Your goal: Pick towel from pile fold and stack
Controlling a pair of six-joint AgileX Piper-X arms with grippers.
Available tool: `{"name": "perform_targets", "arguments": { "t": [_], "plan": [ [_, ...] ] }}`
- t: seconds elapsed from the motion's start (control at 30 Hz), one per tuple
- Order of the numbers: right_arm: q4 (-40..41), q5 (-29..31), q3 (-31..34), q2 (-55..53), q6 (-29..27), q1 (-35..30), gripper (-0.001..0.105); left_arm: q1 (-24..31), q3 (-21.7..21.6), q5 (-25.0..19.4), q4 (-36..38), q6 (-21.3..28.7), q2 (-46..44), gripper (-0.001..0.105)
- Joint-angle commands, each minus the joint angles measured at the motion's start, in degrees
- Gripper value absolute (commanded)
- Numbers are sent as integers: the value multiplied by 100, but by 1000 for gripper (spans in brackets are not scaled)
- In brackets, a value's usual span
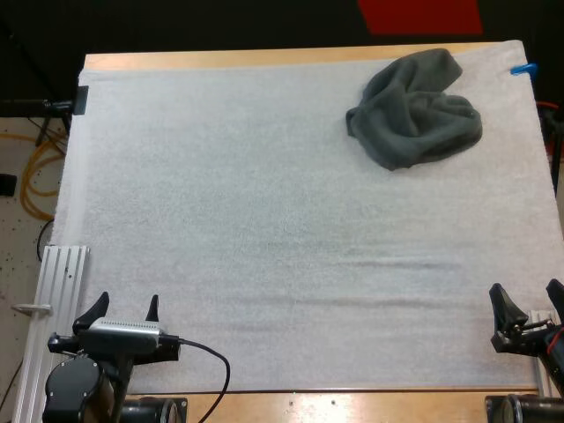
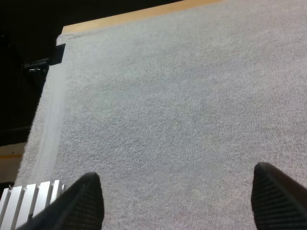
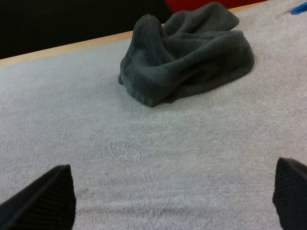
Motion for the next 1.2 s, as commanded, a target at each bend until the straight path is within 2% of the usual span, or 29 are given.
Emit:
{"name": "perform_targets", "arguments": {
  "t": [0.0,0.2,0.3,0.5,0.6,0.7,0.87,0.93,1.1,1.17],
  "plan": [
    [-7,-6,-12,-212,-66,-5,81,-7,-28,36,-65,-9,-803,63],
    [8,-6,-12,-189,-66,-5,81,-7,-28,150,-105,5,-782,63],
    [147,-6,-145,-42,-66,-5,81,-7,-133,483,-109,4,-611,63],
    [283,-96,-781,659,-81,-5,81,-7,-805,1005,-109,150,312,63],
    [265,-394,-1104,1085,-105,-5,81,-50,-1177,1430,-119,272,897,63],
    [267,-955,-1432,1580,-105,-5,81,-185,-1550,1910,-149,271,1500,63],
    [253,-2524,-1746,2450,-105,-5,81,-593,-2007,2801,-153,255,2394,63],
    [206,-2783,-1781,2770,-105,-5,81,-758,-2085,2993,-170,255,2642,63],
    [-445,-2790,-1786,3526,39,-5,81,-1170,-2128,3061,-424,255,3063,63],
    [-1050,-2564,-1786,3903,283,-5,81,-1248,-2128,3061,-561,255,3193,63]
  ]
}}
